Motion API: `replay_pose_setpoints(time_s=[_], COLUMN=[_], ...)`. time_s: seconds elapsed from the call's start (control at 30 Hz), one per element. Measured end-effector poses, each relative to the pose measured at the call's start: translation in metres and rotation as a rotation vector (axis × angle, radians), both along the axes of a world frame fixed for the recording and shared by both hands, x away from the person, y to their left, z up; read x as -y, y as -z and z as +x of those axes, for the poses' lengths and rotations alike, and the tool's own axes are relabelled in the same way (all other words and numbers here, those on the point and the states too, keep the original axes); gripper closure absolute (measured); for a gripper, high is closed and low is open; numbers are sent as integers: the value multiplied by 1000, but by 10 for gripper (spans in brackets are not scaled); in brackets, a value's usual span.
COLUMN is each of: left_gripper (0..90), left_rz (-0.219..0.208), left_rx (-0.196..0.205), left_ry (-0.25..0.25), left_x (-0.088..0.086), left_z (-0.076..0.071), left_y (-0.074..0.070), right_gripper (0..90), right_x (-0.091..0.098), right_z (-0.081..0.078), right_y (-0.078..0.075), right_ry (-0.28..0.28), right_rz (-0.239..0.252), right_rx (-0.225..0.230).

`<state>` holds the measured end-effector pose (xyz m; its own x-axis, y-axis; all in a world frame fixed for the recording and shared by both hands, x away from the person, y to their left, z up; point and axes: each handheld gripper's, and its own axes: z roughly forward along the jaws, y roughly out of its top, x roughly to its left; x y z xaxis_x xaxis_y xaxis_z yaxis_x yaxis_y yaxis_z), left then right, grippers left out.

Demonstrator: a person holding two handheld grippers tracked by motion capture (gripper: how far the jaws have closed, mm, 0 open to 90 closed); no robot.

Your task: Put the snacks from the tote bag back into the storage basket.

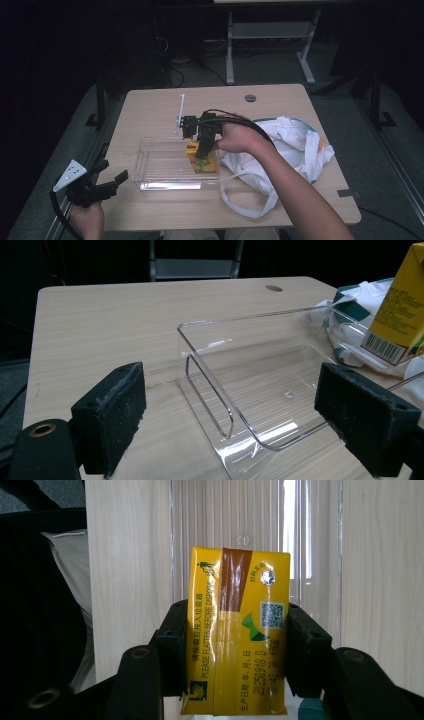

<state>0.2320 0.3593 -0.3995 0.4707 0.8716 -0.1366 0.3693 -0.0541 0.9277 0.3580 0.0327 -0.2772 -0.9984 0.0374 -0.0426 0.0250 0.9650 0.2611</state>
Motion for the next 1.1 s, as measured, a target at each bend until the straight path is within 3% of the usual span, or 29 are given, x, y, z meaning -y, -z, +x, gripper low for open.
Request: replay_pose_setpoints(time_s=[1.1], left_gripper=[125], left_rz=[0], left_rx=[1], left_ry=[-6], left_x=[0], left_z=[0], left_y=[0], right_gripper=[517], right_x=[1], right_z=[0], right_y=[30], right_ry=[-9], right_rz=[9], right_rx=[-34])
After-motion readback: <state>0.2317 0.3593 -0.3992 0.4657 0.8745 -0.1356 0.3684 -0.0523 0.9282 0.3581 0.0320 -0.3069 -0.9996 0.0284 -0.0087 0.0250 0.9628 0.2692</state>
